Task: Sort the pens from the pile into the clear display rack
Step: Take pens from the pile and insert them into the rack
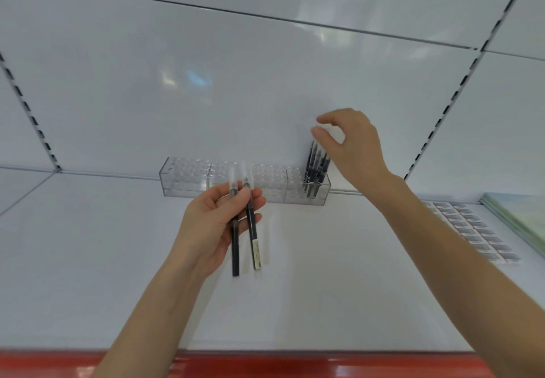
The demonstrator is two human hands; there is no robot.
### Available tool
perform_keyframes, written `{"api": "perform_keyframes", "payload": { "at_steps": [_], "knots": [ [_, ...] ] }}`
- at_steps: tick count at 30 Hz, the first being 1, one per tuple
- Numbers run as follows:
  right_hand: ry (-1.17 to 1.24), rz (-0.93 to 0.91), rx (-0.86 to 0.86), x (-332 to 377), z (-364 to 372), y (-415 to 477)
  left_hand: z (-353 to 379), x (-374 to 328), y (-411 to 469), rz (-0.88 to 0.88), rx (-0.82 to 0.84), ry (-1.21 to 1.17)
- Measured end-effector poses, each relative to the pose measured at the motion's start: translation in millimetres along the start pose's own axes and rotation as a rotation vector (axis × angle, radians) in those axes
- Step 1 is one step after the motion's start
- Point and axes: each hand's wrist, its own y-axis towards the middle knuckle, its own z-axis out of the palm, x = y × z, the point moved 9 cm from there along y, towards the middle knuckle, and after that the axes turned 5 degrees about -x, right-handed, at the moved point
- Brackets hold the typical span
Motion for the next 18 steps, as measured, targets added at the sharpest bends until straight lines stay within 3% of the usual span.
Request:
{"api": "perform_keyframes", "payload": {
  "at_steps": [4,14,16,18],
  "knots": [
    [0.411,0.156,0.233,34,14,-29,8,-8,-4,0.047,0.016,-0.010],
    [0.653,0.247,0.517,52,36,-48,21,-5,-14,0.085,0.101,0.147],
    [0.657,0.247,0.505,49,33,-41,19,-5,-13,0.092,0.079,0.152],
    [0.657,0.269,0.371,37,21,-22,12,-7,-11,0.113,0.029,0.158]
  ]
}}
